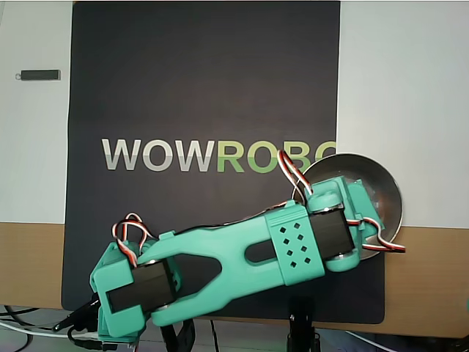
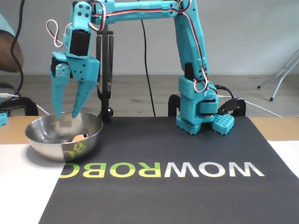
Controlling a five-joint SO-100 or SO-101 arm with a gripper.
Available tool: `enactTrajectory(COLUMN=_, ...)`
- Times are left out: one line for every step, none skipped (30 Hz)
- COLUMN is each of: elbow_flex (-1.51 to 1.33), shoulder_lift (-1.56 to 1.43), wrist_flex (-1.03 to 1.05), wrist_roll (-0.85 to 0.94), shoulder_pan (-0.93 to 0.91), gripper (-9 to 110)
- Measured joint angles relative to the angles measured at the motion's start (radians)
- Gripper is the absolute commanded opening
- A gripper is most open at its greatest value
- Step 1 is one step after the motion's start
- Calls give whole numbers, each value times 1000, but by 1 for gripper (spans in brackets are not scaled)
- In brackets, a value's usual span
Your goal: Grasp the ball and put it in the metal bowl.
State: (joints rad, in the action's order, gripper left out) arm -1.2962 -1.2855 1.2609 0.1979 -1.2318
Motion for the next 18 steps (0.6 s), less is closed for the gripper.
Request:
enactTrajectory(elbow_flex=0, shoulder_lift=0, wrist_flex=0, wrist_roll=0, shoulder_pan=0, gripper=0)
enactTrajectory(elbow_flex=0, shoulder_lift=0, wrist_flex=0, wrist_roll=0, shoulder_pan=0, gripper=0)
enactTrajectory(elbow_flex=0, shoulder_lift=0, wrist_flex=0, wrist_roll=0, shoulder_pan=0, gripper=0)
enactTrajectory(elbow_flex=0, shoulder_lift=0, wrist_flex=0, wrist_roll=0, shoulder_pan=0, gripper=0)
enactTrajectory(elbow_flex=0, shoulder_lift=0, wrist_flex=0, wrist_roll=0, shoulder_pan=0, gripper=0)
enactTrajectory(elbow_flex=0, shoulder_lift=0, wrist_flex=0, wrist_roll=0, shoulder_pan=0, gripper=0)
enactTrajectory(elbow_flex=0, shoulder_lift=0, wrist_flex=0, wrist_roll=0, shoulder_pan=0, gripper=0)
enactTrajectory(elbow_flex=0, shoulder_lift=0, wrist_flex=0, wrist_roll=0, shoulder_pan=0, gripper=0)
enactTrajectory(elbow_flex=0, shoulder_lift=0, wrist_flex=0, wrist_roll=0, shoulder_pan=0, gripper=0)
enactTrajectory(elbow_flex=0, shoulder_lift=0, wrist_flex=2, wrist_roll=0, shoulder_pan=2, gripper=0)
enactTrajectory(elbow_flex=0, shoulder_lift=0, wrist_flex=3, wrist_roll=0, shoulder_pan=3, gripper=0)
enactTrajectory(elbow_flex=0, shoulder_lift=0, wrist_flex=8, wrist_roll=0, shoulder_pan=8, gripper=0)
enactTrajectory(elbow_flex=0, shoulder_lift=0, wrist_flex=20, wrist_roll=0, shoulder_pan=14, gripper=0)
enactTrajectory(elbow_flex=0, shoulder_lift=0, wrist_flex=32, wrist_roll=0, shoulder_pan=23, gripper=0)
enactTrajectory(elbow_flex=0, shoulder_lift=0, wrist_flex=43, wrist_roll=0, shoulder_pan=34, gripper=0)
enactTrajectory(elbow_flex=5, shoulder_lift=0, wrist_flex=52, wrist_roll=0, shoulder_pan=44, gripper=0)
enactTrajectory(elbow_flex=6, shoulder_lift=0, wrist_flex=64, wrist_roll=0, shoulder_pan=57, gripper=0)
enactTrajectory(elbow_flex=6, shoulder_lift=-2, wrist_flex=72, wrist_roll=0, shoulder_pan=67, gripper=0)
